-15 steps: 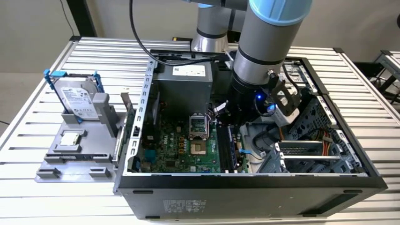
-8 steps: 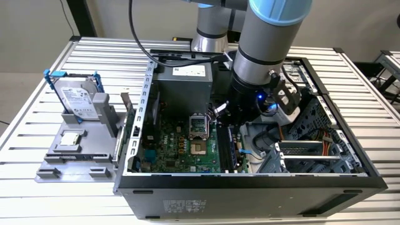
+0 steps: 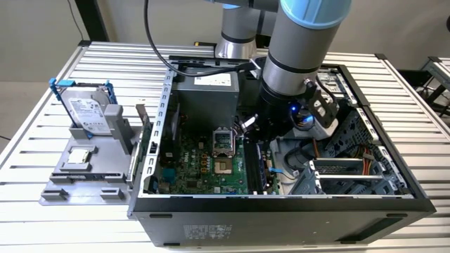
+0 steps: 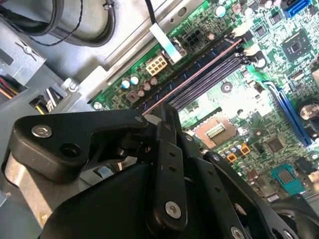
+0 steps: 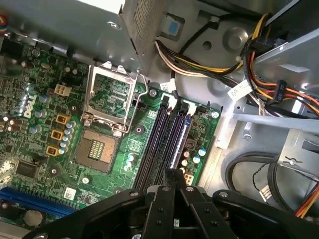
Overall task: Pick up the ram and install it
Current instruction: 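Press down the ram until it locks into place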
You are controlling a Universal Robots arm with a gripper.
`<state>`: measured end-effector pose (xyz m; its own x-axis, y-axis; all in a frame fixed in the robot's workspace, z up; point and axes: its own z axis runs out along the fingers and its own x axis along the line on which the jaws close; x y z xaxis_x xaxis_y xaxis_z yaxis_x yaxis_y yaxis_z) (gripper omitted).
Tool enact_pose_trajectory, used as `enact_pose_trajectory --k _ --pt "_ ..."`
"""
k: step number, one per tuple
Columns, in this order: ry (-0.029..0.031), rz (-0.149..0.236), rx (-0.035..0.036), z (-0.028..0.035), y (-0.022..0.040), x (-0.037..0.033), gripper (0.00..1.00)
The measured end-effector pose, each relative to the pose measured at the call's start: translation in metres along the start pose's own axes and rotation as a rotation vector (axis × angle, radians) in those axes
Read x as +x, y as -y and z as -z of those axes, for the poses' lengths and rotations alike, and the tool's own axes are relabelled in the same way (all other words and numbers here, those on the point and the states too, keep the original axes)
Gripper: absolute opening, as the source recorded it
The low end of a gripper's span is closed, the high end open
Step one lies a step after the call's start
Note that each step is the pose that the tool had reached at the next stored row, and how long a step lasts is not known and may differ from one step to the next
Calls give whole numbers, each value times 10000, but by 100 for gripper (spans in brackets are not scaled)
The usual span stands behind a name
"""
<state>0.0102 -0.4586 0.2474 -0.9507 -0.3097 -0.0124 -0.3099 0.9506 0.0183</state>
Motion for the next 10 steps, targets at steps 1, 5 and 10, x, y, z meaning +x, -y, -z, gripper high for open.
enact_pose_trajectory --k 1,5,10 --pt "-1 76 -1 0 0 0 0" --pt "-10 529 -6 0 -1 0 0" --pt "-26 1383 -17 0 -1 0 0"
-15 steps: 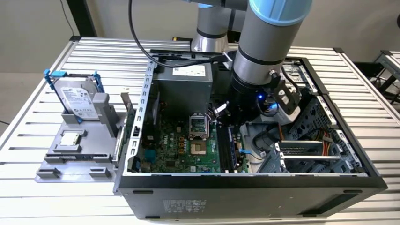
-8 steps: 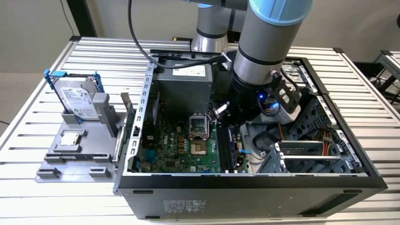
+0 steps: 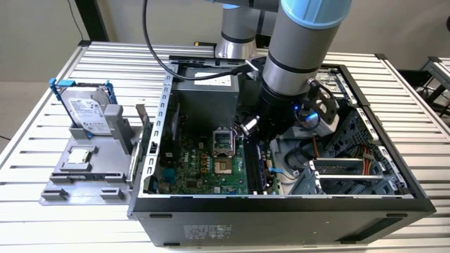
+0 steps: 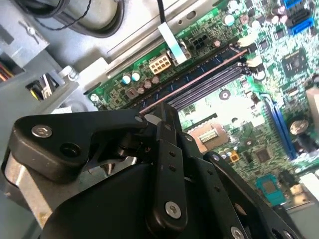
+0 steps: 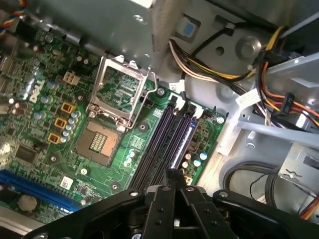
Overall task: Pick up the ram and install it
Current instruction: 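Press down the ram until it locks into place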
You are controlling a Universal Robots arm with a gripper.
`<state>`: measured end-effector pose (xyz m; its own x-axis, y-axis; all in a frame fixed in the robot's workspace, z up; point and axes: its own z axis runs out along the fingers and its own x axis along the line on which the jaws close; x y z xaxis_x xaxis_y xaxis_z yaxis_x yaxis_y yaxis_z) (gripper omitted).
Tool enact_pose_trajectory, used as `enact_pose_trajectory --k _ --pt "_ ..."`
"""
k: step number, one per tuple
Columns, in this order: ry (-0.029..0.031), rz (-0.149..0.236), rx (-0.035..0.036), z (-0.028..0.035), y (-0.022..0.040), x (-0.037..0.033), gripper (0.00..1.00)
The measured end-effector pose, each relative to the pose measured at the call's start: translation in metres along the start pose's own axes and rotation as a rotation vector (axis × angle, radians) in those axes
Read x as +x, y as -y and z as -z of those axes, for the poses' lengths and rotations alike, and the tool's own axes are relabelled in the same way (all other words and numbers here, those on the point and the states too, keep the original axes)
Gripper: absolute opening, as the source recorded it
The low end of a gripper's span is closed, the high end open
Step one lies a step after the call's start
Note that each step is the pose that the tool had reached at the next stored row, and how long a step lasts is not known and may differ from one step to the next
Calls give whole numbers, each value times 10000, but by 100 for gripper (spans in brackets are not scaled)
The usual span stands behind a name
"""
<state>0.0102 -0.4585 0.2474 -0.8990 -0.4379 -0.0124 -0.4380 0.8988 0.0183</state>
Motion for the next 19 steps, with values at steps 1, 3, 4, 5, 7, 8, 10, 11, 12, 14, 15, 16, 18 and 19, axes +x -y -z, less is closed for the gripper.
enact_pose_trajectory --k 1,3,4,5,7,8,10,11,12,14,15,16,18,19 --pt "-4 184 -2 0 0 0 0" --pt "-8 515 -8 0 0 0 0" --pt "-9 654 -15 0 0 0 0" --pt "-8 804 -23 0 0 0 0" --pt "-12 1129 -31 0 0 0 0" --pt "-15 1294 -34 0 0 0 0" --pt "-21 1631 -36 0 0 0 0" --pt "-22 1802 -38 0 0 0 0" --pt "-23 1954 -38 0 0 0 0" --pt "-27 2320 -41 0 0 0 0" --pt "-27 2502 -41 0 0 0 0" --pt "-20 2671 -36 0 1 0 0" --pt "3 3023 -25 -1 0 0 0" --pt "12 3185 -19 -1 0 0 0"
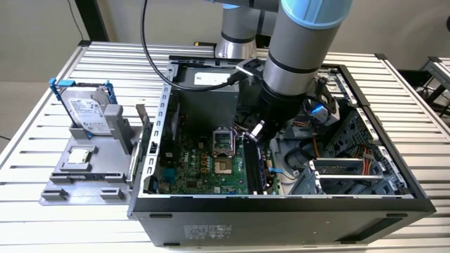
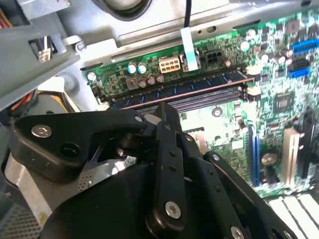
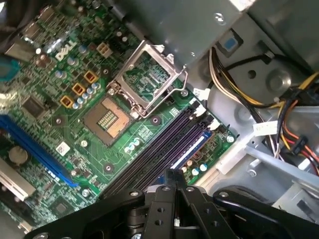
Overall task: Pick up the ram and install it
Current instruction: 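Press down the ram until it locks into place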
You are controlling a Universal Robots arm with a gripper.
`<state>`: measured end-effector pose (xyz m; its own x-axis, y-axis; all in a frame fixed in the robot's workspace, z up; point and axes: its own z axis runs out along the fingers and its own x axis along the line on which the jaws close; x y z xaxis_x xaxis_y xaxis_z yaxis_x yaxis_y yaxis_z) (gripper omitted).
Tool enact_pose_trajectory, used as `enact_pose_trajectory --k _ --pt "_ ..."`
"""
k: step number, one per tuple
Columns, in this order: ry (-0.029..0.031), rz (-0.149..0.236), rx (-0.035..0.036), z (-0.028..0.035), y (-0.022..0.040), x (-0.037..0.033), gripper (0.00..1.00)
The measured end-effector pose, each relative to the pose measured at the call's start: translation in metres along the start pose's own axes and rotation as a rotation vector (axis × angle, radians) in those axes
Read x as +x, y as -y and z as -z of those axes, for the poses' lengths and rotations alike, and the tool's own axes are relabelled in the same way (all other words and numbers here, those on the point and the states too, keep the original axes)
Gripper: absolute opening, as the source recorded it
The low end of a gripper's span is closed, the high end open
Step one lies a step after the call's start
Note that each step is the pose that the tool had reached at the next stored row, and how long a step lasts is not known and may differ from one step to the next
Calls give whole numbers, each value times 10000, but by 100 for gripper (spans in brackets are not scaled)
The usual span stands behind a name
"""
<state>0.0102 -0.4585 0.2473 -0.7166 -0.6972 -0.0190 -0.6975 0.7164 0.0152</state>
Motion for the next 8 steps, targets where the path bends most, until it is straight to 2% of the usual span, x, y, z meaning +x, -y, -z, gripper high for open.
enact_pose_trajectory --k 8 --pt "50 1376 46 2 0 0 0"
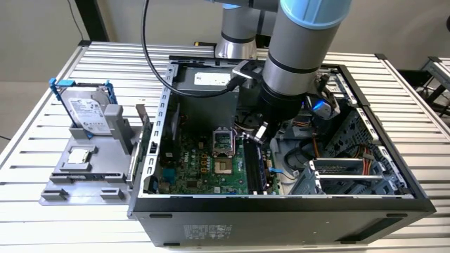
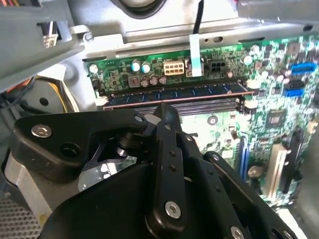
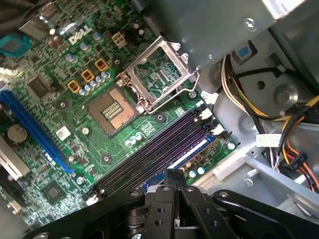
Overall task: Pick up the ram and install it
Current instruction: 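Press down the ram until it locks into place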
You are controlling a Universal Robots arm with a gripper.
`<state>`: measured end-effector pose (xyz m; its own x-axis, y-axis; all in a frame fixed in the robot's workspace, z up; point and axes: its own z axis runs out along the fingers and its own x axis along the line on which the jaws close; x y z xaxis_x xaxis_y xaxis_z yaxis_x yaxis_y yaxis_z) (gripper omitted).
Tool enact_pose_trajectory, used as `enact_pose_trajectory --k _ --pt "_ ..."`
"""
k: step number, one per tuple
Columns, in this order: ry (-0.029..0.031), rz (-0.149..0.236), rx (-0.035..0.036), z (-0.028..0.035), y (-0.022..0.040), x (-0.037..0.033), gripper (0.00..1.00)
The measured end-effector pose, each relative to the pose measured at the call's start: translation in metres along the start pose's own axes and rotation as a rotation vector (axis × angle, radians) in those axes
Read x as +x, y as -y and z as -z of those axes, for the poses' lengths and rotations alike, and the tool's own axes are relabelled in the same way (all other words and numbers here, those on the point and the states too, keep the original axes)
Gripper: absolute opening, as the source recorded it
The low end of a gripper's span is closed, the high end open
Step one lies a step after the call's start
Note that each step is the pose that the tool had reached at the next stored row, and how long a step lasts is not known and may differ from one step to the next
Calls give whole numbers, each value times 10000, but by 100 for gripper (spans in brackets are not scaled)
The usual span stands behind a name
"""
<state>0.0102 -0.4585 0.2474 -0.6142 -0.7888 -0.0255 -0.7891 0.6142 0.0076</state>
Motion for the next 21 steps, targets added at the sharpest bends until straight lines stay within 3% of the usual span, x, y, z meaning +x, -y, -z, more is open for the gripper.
enact_pose_trajectory --k 14,21 --pt "58 2520 35 0 0 0 0" --pt "41 3784 16 -1 0 1 0"
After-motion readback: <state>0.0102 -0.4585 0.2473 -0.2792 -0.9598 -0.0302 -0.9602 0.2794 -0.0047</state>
